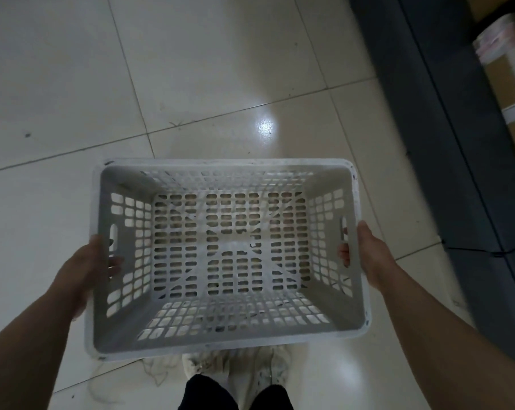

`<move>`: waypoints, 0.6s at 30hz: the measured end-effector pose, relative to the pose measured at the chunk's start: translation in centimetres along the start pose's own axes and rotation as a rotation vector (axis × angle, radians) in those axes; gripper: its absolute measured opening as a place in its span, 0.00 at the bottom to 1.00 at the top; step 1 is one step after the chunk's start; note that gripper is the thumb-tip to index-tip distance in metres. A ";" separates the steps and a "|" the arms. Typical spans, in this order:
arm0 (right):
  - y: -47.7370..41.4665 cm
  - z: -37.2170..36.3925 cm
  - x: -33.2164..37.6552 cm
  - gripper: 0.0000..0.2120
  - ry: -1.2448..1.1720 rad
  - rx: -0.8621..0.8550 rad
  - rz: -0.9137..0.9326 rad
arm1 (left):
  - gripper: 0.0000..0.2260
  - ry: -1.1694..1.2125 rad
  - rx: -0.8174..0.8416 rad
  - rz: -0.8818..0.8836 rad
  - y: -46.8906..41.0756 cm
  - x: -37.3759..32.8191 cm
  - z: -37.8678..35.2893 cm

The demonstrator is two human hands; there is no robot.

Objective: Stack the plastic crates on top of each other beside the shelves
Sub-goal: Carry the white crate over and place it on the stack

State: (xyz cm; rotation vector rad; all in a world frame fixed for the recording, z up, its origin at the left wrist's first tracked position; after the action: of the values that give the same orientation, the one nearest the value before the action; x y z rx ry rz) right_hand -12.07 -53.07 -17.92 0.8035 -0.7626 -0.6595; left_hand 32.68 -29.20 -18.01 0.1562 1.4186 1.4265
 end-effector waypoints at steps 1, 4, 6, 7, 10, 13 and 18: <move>-0.1 -0.1 -0.1 0.27 -0.042 0.024 0.005 | 0.21 0.011 0.029 0.008 -0.1 0.1 -0.1; -0.1 -0.1 -0.3 0.27 -0.110 0.078 0.026 | 0.22 0.046 0.058 0.011 -0.3 0.4 0.2; 0.3 0.0 -0.1 0.26 -0.085 0.070 0.051 | 0.22 0.066 0.032 0.003 -0.2 0.3 0.6; 0.6 0.1 0.1 0.25 -0.072 0.062 0.062 | 0.22 0.073 0.025 -0.003 0.0 0.1 0.8; 2.2 0.6 0.9 0.24 -0.068 0.038 0.068 | 0.20 0.104 0.029 0.008 1.0 -0.3 1.5; 4.7 1.5 2.1 0.23 -0.064 0.023 0.073 | 0.20 0.132 0.020 0.021 3.2 -0.9 3.0; 10.6 3.5 5.4 0.22 -0.020 0.007 0.127 | 0.20 0.209 -0.029 0.010 8.8 -3.3 7.1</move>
State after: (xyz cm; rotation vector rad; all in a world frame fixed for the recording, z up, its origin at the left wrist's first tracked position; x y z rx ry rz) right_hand -9.42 -52.89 -5.81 0.7489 -0.8271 -0.5518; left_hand 34.18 -24.59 -7.28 -0.0052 1.5668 1.5055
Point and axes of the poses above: each hand's wrist, its own y-axis away from the middle knuckle, its own z-axis out of the back of the hand, x = y × z, the point moved 5 cm from there along -y, towards the middle knuckle, and after that the axes turned 10 degrees about y, right-handed, at the moved point
